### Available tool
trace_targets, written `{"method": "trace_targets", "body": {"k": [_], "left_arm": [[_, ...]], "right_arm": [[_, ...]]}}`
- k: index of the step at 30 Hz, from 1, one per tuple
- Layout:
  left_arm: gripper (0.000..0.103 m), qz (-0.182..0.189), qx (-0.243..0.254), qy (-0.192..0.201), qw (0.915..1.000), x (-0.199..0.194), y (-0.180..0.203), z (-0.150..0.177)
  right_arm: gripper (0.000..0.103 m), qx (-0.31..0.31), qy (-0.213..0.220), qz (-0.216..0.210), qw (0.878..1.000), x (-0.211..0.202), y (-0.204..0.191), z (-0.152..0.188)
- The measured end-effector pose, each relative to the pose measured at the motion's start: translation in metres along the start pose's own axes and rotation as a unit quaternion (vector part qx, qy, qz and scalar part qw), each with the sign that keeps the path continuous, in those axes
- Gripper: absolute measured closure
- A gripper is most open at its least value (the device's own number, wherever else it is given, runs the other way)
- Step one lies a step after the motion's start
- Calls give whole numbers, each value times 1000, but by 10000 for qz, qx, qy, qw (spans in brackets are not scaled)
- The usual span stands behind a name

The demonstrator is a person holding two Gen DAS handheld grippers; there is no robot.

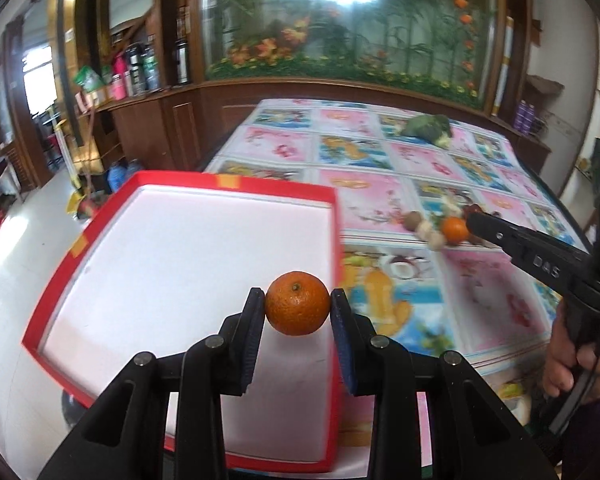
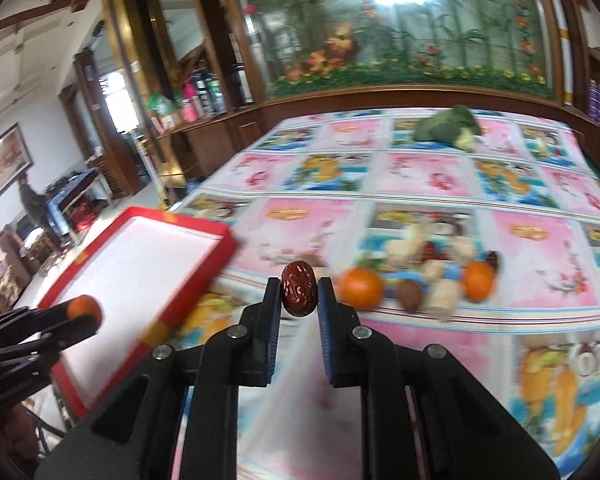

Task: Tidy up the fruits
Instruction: 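Carry the orange into the red-rimmed tray and release it while the right gripper drops the date there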

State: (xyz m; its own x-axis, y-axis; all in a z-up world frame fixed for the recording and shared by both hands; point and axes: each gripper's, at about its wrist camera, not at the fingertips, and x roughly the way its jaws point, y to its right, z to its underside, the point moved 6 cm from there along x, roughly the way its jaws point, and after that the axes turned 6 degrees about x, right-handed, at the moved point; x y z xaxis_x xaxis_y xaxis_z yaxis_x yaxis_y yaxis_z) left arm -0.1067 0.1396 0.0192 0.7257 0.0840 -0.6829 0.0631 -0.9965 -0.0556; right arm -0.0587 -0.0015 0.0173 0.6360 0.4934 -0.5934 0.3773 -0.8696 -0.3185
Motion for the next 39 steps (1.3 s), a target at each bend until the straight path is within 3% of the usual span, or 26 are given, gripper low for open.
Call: {"method": "trace_targets", "body": {"k": [7, 15, 25, 30, 33, 35, 37, 39], "left_arm": [[70, -536, -277, -70, 9982, 5, -47, 13], [70, -830, -443, -135, 9955, 8, -77, 27], [70, -1067, -524, -290, 9925, 19, -90, 33], [69, -1178, -489, -359, 9912, 21, -90, 36], [56, -1373, -438, -336, 9890, 16, -91, 35], [50, -1515, -413, -285, 9872, 12, -93, 34], [41, -1620, -398, -259, 9857, 9, -94, 33], [39, -1697, -375, -203, 9846, 4, -95, 32]], "right_arm": [[83, -431, -303, -612, 9967, 31, -84, 18], [83, -814, -765, -1124, 9874, 58, -149, 39], [82, -836, -1722, -1321, 9726, 86, -159, 62], [82, -936, -1907, -1212, 9696, 87, -159, 69], [82, -977, -1894, -1176, 9699, 86, -159, 68], [78, -1031, -1876, -1139, 9702, 84, -160, 68], [66, -1066, -1800, -1128, 9714, 81, -160, 67], [56, -1063, -1647, -1124, 9741, 75, -160, 62]]}}
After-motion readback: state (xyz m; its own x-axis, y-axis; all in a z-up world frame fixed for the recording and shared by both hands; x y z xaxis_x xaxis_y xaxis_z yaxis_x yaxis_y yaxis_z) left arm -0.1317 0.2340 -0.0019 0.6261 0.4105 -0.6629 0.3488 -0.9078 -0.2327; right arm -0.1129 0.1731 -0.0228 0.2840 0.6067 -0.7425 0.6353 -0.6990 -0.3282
